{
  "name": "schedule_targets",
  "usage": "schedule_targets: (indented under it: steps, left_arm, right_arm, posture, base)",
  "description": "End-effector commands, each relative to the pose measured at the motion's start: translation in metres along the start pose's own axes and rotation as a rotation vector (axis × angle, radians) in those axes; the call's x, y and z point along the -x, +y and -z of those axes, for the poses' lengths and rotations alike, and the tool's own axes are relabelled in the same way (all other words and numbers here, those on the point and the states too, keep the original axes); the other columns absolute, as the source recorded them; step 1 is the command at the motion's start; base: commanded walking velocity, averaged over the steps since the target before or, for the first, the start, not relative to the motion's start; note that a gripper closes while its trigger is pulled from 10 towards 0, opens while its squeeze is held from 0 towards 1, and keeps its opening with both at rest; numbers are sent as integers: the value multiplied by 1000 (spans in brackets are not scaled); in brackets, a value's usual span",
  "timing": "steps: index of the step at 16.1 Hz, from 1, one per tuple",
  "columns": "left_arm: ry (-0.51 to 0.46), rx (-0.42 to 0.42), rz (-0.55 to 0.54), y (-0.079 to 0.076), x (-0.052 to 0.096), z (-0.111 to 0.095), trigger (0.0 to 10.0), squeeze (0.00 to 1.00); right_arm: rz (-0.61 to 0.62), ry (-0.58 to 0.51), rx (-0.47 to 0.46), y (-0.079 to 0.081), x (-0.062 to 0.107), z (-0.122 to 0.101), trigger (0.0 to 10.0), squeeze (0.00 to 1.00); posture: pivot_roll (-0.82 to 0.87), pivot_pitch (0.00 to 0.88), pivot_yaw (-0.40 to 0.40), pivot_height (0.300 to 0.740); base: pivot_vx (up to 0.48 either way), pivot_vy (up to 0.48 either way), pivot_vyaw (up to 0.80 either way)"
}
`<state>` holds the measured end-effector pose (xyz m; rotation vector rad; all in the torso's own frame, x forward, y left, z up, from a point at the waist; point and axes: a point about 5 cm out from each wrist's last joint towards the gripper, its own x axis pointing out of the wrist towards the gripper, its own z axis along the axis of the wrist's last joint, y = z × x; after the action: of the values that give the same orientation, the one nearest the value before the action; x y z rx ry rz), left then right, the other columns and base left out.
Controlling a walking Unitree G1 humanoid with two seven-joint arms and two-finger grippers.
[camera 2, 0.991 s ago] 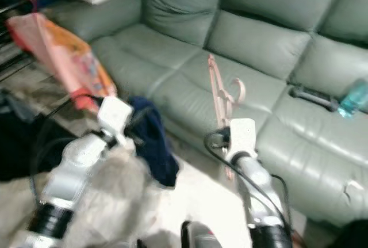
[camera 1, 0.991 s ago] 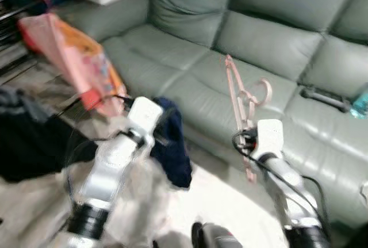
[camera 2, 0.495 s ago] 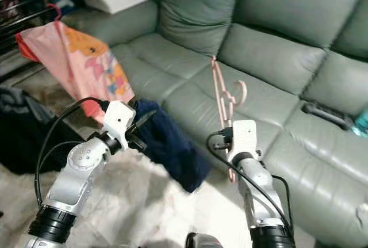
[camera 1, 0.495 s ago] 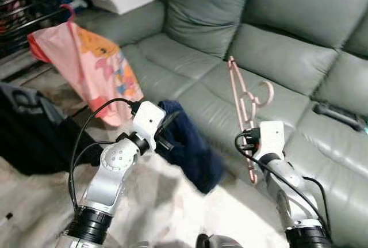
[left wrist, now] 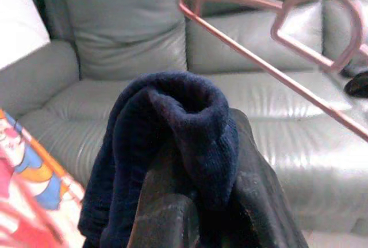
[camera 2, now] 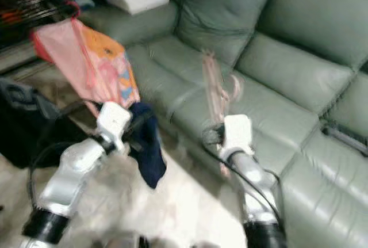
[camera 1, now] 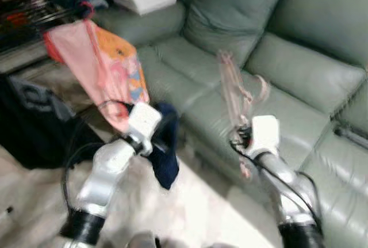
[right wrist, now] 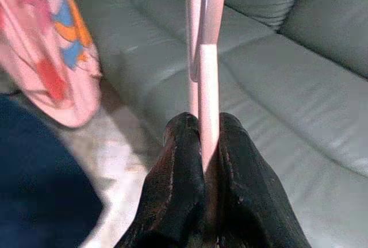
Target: Hang hanger
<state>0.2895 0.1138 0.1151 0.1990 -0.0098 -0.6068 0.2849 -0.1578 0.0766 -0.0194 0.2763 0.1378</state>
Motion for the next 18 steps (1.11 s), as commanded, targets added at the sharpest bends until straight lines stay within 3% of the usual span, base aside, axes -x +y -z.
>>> schedule_targets:
  steps: [1, 5, 6, 9, 11, 13, 15, 17, 18]
  left_arm:
    - [-45, 0, 21, -4, -4, -9, 10000, 0]
    - [-35, -7, 46, -6, -3, -7, 10000, 0]
    - [-8, -55, 68, -5, 0, -3, 10000, 0]
    - [19, -72, 46, 5, 3, 2, 10000, 0]
    - [31, -153, 57, 7, 2, 2, 10000, 0]
    - [48, -293, 64, 15, 1, 2, 10000, 0]
    - [92, -517, 267, 18, 3, 3, 10000, 0]
    - [199, -657, 445, 24, 7, 12, 10000, 0]
    - [449, -918, 568, 54, 11, 29, 10000, 0]
  right_arm:
    - [38, 5, 14, -12, 3, 2, 10000, 0]
    - [25, 25, 9, -10, 3, 5, 10000, 0]
    - [22, 24, 10, -10, 3, 5, 10000, 0]
    - [28, 17, 12, -11, 3, 4, 10000, 0]
    - [27, 16, 11, -10, 2, 5, 10000, 0]
    - [22, 14, 10, -8, 2, 4, 10000, 0]
    - [8, 14, 10, -11, 3, 3, 10000, 0]
    - [5, 15, 12, -12, 2, 3, 10000, 0]
    - [-2, 13, 13, -10, -2, 1, 10000, 0]
  posture:
    - [-14, 41, 18, 740]
    - [-14, 43, 16, 740]
    - [-12, 43, 17, 740]
    - [-8, 43, 19, 740]
    - [-8, 43, 22, 740]
    - [-8, 41, 19, 740]
    - [-4, 41, 15, 740]
    - [9, 43, 11, 740]
    - [16, 38, 11, 740]
  base:
    - [349, 0, 0]
    - [262, 0, -172]
    - [0, 0, -800]
    - [0, 0, -190]
    - [0, 0, 0]
    - [0, 0, 0]
    - [0, 0, 0]
    - [0, 0, 0]
    - [0, 0, 0]
